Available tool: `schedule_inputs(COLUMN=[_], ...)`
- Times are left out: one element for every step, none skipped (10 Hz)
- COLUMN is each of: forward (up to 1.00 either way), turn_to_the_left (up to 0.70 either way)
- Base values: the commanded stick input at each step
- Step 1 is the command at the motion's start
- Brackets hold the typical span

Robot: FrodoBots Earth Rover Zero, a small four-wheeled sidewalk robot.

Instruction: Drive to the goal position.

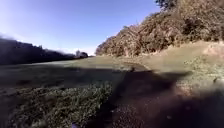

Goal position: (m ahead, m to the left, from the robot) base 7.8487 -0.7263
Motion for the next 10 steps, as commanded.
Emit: schedule_inputs(forward=[0.70,0.70,0.70,0.70,0.70,0.70,0.70,0.70,0.70,0.70], turn_to_the_left=[-0.32,-0.32,-0.32,-0.32,-0.32,-0.32,-0.32,-0.31,-0.29,0.00])
